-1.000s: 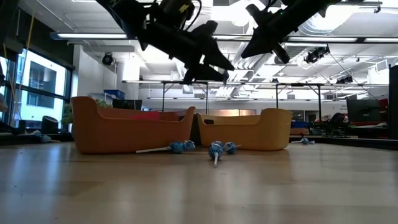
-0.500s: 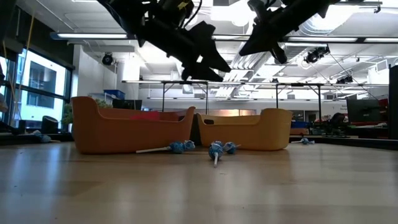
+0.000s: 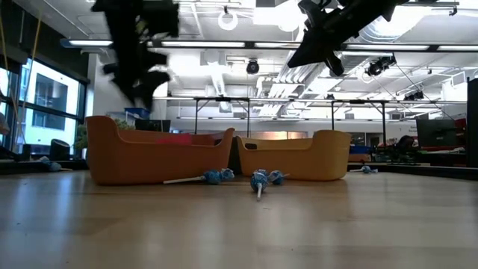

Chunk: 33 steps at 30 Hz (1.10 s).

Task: Sort candy
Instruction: Put the blue candy into the yellow bin

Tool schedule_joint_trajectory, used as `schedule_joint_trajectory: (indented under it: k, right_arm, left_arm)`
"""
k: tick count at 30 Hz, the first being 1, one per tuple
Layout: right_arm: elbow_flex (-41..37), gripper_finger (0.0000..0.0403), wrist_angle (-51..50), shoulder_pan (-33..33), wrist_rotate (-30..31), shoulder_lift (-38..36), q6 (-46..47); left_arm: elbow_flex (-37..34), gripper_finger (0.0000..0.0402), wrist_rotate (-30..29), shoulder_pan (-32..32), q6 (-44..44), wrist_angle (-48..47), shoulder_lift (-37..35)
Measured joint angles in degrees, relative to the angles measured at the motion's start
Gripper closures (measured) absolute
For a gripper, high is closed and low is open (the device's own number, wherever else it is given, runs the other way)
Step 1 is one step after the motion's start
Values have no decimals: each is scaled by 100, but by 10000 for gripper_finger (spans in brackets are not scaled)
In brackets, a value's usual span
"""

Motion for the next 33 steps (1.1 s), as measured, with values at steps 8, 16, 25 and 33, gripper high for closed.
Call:
schedule_joint_trajectory:
  k: [8,16,25,33]
  right_arm:
    - [0,403,0,-7,-2,0,-4]
    - [0,403,1,-7,-2,0,-108]
    - [0,403,1,-7,-2,0,-159]
    - [0,403,0,-7,-2,0,-305]
  left_arm:
    - [-1529,151,588,511,-1952,109,-303]
    - [-2247,151,63,685,-3278,191,-300]
    - [-2672,151,-88,1309,-3313,200,-300]
    - [-3003,151,274,1648,-2458,460,-299]
